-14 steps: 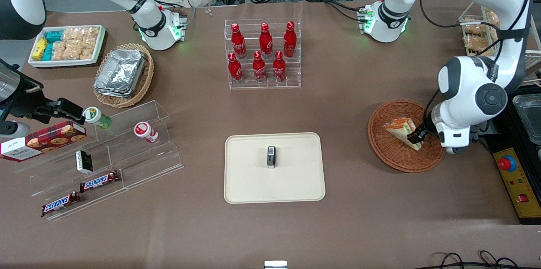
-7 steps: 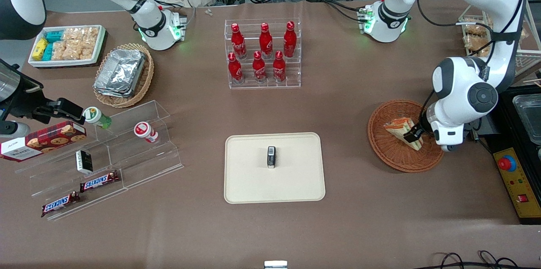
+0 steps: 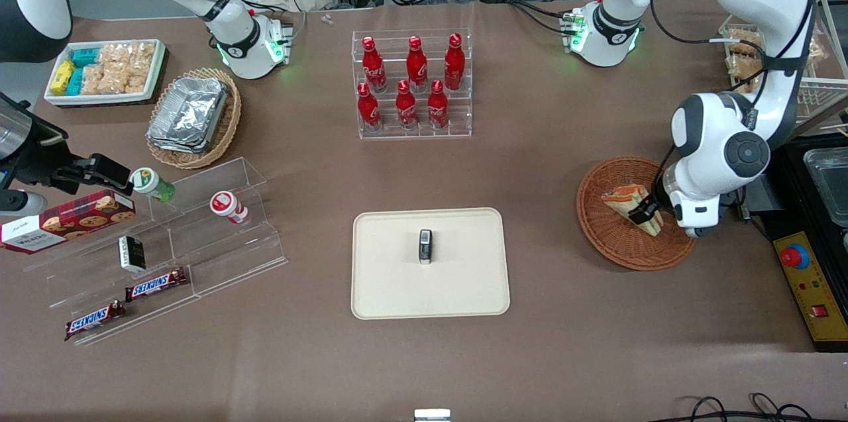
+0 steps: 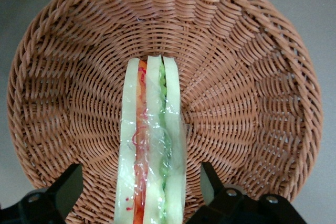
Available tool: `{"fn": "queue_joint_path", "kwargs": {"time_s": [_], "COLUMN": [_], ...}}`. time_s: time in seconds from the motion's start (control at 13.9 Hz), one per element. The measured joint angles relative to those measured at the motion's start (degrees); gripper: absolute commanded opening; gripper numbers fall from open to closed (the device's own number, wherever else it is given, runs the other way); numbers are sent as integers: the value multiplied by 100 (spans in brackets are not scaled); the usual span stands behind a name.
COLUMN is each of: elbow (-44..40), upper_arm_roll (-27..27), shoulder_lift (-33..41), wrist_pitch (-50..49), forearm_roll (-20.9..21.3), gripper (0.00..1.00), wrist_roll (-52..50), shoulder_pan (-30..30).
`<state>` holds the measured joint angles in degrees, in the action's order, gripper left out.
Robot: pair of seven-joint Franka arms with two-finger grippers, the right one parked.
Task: Place sandwich from basket to tray
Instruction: 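Lower the left gripper and close it on the sandwich, then lift the sandwich and carry it over the cream tray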
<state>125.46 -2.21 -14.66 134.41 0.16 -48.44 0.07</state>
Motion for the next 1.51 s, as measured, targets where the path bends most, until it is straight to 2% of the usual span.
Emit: {"fn": "queue_joint_path", "kwargs": {"time_s": [0.43, 0.5, 0.65, 0.72, 0.79, 1.37, 1.51], "elbow": [360, 406, 470, 473, 473, 451, 254], "upper_arm_roll": [0, 0, 0, 0, 0, -17, -16], "shoulder_lift": [-132, -138, -139, -139, -139, 46, 272], "wrist_pitch": [634, 725, 834, 853, 866, 817, 311], "forearm_roll": [-27, -28, -32, -33, -33, -31, -27], "gripper": [99, 97, 25, 6, 1, 0, 0], "wrist_roll": [0, 0, 0, 0, 0, 70, 221], "shoulder_pan": [0, 0, 0, 0, 0, -1, -1]}}
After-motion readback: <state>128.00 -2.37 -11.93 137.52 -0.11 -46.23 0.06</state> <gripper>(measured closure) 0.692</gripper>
